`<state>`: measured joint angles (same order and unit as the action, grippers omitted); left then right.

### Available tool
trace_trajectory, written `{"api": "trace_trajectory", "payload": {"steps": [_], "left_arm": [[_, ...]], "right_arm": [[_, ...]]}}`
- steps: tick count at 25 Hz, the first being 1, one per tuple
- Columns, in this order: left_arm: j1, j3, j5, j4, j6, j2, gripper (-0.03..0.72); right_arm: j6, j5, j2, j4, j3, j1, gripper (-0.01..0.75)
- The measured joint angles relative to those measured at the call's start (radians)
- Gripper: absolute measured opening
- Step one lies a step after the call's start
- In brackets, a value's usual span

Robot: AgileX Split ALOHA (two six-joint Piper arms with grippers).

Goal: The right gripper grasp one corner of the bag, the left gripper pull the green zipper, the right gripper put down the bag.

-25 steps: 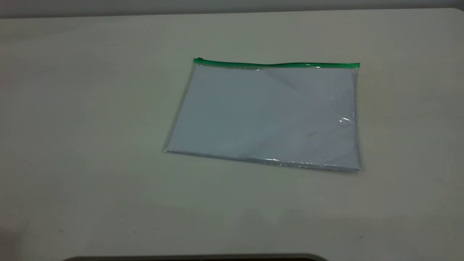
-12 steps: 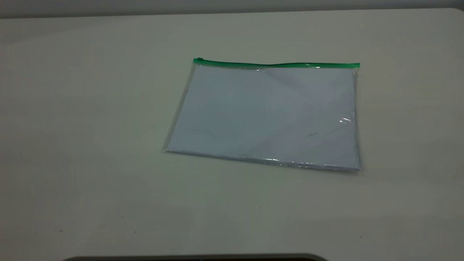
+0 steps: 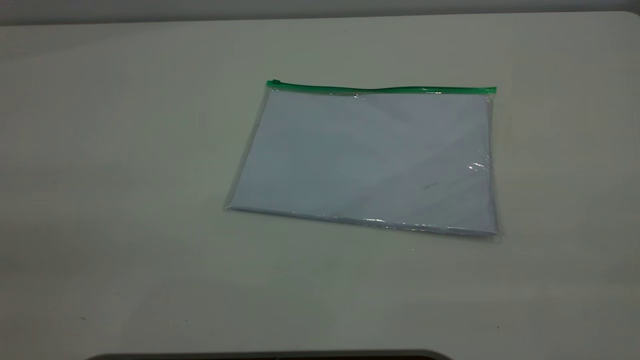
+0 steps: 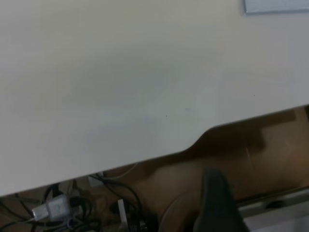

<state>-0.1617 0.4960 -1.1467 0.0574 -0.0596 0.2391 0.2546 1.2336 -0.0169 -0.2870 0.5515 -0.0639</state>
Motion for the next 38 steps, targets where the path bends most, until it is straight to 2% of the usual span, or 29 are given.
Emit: {"api": "trace_trajectory", "payload": {"steps": [10,17,27,29,34,38], "left_arm": [[0.0,-0.01,0.017,0.0,0.0,0.0,0.519],[0.0,-0.01,0.017,0.0,0.0,0.0,0.519],[0.001,-0.01,0.017,0.0,0.0,-0.007,0.519],[0.034,-0.01,0.017,0.003,0.0,-0.025,0.519],[0.174,-0.01,0.017,0.004,0.0,-0.12,0.519],[0.197,-0.01,0.017,0.003,-0.003,-0.205,0.519]], "right_arm": [[0.0,-0.039,-0.001,0.131,-0.025,0.0,0.551],[0.0,-0.09,-0.001,0.135,-0.068,0.0,0.551],[0.0,-0.092,-0.001,0.134,-0.068,0.0,0.551],[0.0,-0.092,-0.001,0.134,-0.068,0.0,0.551],[0.0,-0.092,-0.001,0.134,-0.068,0.0,0.546],[0.0,-0.093,-0.001,0.134,-0.068,0.0,0.531]]}}
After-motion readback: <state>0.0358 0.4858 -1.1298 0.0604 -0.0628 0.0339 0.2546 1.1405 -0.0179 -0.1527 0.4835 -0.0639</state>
